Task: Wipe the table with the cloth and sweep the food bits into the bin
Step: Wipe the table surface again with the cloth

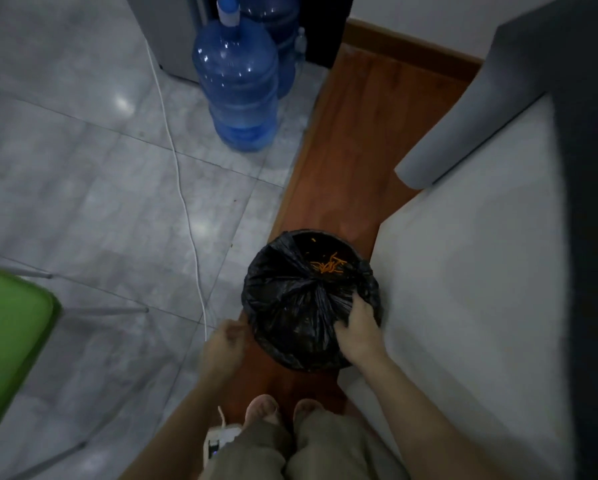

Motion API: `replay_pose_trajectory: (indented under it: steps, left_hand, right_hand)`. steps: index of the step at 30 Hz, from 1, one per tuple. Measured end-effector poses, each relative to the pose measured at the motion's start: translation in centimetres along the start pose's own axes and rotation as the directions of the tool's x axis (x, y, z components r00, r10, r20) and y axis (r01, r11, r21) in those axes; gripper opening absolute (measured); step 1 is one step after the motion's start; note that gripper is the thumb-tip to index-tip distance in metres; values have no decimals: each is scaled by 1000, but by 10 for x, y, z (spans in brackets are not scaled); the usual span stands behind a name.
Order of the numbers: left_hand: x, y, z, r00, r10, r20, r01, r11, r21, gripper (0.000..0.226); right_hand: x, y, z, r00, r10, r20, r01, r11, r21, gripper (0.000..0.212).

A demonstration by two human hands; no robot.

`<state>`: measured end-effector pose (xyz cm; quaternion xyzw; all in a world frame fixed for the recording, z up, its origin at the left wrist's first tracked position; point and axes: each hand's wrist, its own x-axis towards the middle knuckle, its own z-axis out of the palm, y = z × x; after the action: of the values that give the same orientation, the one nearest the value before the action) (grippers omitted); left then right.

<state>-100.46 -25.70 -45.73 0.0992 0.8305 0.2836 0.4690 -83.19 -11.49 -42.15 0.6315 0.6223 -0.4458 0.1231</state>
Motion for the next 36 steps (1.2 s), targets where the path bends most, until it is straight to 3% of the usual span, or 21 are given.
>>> replay_pose_trajectory:
  steps: [4,9,13,17,21,26,28,32,36]
  left_hand:
    - [-76,60,-47,996,62,71,-64,997,31,17]
    - [-173,147,-73,954,224,202,-251,960,122,12]
    - [-230,190,-58,922,293,254,-329,938,113,13]
    - [-282,217,-13,850,400,342,-438,898,38,13]
    - [-321,245,30,768,514,381,-571,819,47,20]
    - [-345,268,58,758,523,391,-604,788,116,27]
    - [-346,274,62,777,516,360,-592,793,141,26]
    - [-353,277,67,841,466,274,-525,824,212,25]
    - [-360,285,70,850,478,222,-527,785,325,21]
  right_hand:
    - [-79,-59,-63,979,-184,85,191,978,-80,62]
    - [-189,-99,-147,937,-349,0,347,932,-105,51]
    - [-263,-80,-197,903,-425,-68,414,901,-131,41]
    - [-315,-38,-238,863,-451,-229,441,893,-96,32]
    - [-338,13,-270,726,-499,-473,471,862,-187,24]
    - [-325,51,-307,630,-368,-684,327,924,-197,45]
    - [-304,55,-320,671,-363,-646,294,931,-218,63]
    - [-258,51,-329,803,-407,-435,260,896,-359,86]
    - [-235,50,-335,752,-566,-339,368,786,-496,65]
